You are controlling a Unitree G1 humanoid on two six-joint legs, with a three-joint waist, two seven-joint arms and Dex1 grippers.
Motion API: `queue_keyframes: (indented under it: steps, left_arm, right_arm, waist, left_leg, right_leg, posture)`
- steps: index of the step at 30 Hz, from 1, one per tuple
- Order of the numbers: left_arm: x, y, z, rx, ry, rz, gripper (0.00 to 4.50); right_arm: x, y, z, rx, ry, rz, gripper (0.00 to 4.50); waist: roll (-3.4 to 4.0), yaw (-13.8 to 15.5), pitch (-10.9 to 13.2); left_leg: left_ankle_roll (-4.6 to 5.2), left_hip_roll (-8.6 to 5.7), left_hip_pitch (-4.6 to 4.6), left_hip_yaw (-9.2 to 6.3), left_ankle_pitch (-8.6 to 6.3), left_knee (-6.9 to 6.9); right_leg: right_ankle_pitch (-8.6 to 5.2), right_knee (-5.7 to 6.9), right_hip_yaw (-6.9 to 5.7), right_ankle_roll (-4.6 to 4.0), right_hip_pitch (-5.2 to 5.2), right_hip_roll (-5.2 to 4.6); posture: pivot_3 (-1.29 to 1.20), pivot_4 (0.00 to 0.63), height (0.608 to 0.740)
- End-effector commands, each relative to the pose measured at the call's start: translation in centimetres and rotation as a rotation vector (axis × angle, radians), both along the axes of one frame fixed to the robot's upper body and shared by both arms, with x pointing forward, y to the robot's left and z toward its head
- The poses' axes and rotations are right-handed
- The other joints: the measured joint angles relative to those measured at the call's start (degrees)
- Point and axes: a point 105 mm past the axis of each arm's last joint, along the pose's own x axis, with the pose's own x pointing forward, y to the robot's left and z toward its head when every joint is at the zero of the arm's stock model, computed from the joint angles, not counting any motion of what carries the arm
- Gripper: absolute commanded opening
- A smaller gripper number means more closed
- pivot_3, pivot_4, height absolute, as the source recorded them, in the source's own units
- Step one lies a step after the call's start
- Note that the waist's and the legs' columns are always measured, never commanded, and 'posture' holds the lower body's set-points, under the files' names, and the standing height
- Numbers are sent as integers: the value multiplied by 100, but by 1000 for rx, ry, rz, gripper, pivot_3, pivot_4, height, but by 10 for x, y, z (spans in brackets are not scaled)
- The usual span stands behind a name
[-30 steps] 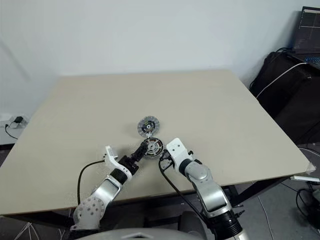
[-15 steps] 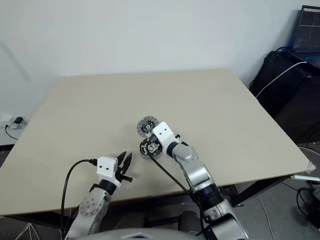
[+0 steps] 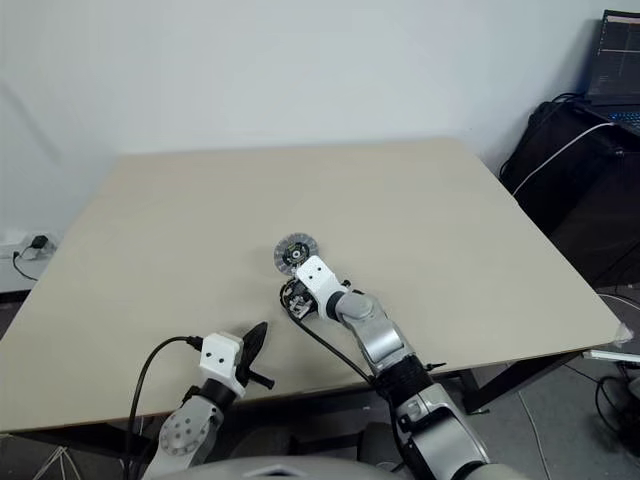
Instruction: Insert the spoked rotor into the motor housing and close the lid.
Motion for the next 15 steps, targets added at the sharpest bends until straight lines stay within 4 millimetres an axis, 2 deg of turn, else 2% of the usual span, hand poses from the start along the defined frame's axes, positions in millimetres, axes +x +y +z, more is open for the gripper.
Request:
queue_keyframes:
  steps: [1, 3, 6, 9, 12, 15]
  left_arm:
    - [3, -5, 9, -29, -24, -15, 23]
    - [3, -6, 9, -35, -21, -17, 23]
    - [4, -7, 8, -49, -6, -23, 23]
    - [6, -9, 8, -55, 0, -26, 0]
    - [6, -10, 8, -60, 3, -27, 0]
    - [7, -11, 7, -65, 5, -27, 0]
  right_arm:
    - [5, 4, 19, 8, -63, 34, 0]
    - [7, 5, 30, -2, -111, 67, 0]
    - [0, 9, 51, -69, -182, 246, 0]
    - [-11, 4, 52, -191, -183, 408, 614]
    - [-17, -1, 49, -271, -171, 503, 1614]
    - [-13, -6, 46, -375, -190, 550, 2573]
  waist:
    - [2, 2, -1]
    - [2, 1, 0]
    - [7, -1, 5]
    - [5, -1, 2]
    - [1, 6, 0]
    - [2, 9, 2]
  left_leg:
    - [0, 0, 0, 0, 0, 0]
    - [1, -1, 0, 0, 1, 2]
    - [2, -4, -1, 0, 1, 5]
    - [4, -1, 0, 0, 2, 9]
    - [4, 2, 1, -3, 2, 9]
    - [3, 1, 0, -3, 2, 10]
  right_leg:
    - [0, 1, -1, 0, 0, 0]
    - [0, 1, -2, 1, 1, 2]
    - [0, 2, -2, 2, 2, 27]
    - [0, 1, -3, 3, 3, 35]
    - [-1, 0, -8, 3, 6, 40]
    - [-1, 0, -8, 2, 6, 40]
  posture:
    - [0, 0, 740]
    - [0, 0, 740]
    - [0, 0, 740]
    - [0, 0, 740]
    - [0, 0, 740]
    - [0, 0, 740]
